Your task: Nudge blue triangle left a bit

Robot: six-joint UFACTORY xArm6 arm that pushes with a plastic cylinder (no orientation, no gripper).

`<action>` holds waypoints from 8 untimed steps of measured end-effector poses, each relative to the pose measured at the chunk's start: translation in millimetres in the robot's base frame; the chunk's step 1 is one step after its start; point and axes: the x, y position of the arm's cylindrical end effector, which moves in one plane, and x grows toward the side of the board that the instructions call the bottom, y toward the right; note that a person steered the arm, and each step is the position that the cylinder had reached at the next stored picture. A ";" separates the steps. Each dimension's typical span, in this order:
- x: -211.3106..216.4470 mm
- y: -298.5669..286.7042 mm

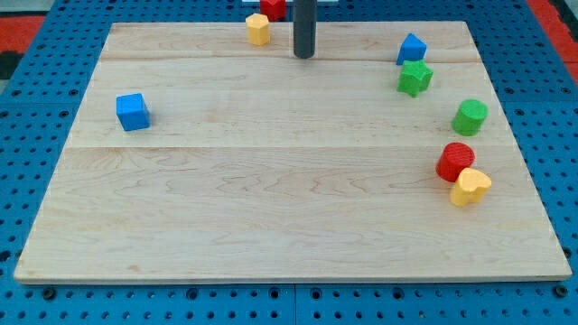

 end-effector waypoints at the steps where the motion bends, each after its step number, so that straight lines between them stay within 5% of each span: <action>1: -48.8 14.6; 6: -43.0 186.5; 8: 4.7 197.2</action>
